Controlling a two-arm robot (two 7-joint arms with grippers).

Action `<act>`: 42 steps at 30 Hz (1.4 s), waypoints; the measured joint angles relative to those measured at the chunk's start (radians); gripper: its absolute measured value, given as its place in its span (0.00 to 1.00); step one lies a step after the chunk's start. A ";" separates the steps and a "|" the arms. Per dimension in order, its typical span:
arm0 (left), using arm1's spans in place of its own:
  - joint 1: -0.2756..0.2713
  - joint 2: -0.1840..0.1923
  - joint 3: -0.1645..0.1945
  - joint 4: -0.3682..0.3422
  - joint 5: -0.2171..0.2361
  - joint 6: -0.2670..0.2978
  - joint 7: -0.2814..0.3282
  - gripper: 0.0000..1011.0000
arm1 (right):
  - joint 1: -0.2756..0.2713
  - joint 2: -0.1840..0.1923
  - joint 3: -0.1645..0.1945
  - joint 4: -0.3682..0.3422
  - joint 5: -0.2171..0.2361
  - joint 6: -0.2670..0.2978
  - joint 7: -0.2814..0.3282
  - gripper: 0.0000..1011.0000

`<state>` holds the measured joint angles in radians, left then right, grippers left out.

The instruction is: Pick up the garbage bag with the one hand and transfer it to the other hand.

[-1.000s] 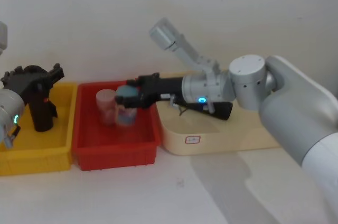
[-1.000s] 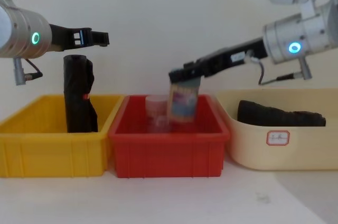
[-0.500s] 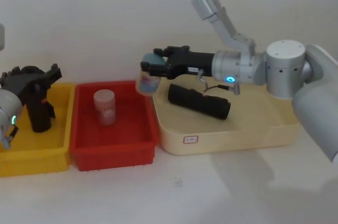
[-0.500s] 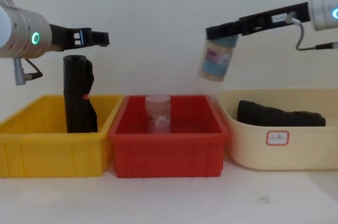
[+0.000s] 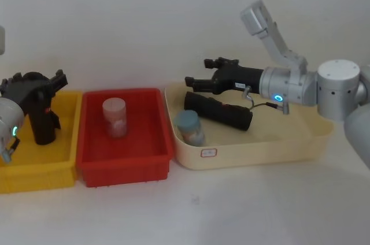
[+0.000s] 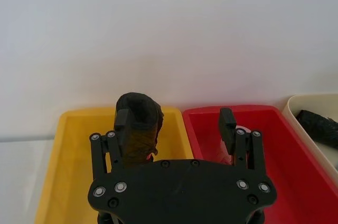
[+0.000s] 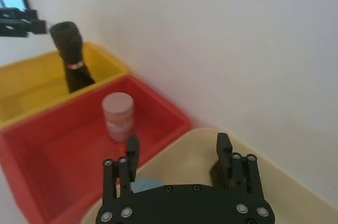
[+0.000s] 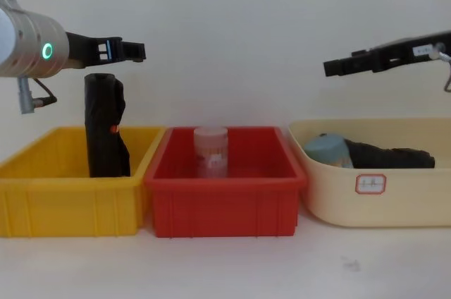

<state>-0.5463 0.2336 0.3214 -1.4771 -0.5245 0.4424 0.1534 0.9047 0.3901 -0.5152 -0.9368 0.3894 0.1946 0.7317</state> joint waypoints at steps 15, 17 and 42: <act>0.003 0.008 0.015 0.004 0.004 -0.035 -0.061 0.99 | -0.137 0.007 0.066 -0.091 -0.005 -0.160 -0.154 0.99; 0.005 0.010 0.018 0.007 0.003 -0.044 -0.079 0.99 | -0.177 0.001 0.077 -0.131 -0.005 -0.187 -0.188 0.99; 0.027 0.019 0.040 0.047 -0.023 -0.159 -0.257 0.99 | -0.471 -0.070 0.114 -0.401 -0.076 -0.370 -0.473 0.99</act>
<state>-0.5193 0.2523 0.3614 -1.4302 -0.5473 0.2832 -0.1033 0.4337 0.3204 -0.4010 -1.3375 0.3130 -0.1757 0.2591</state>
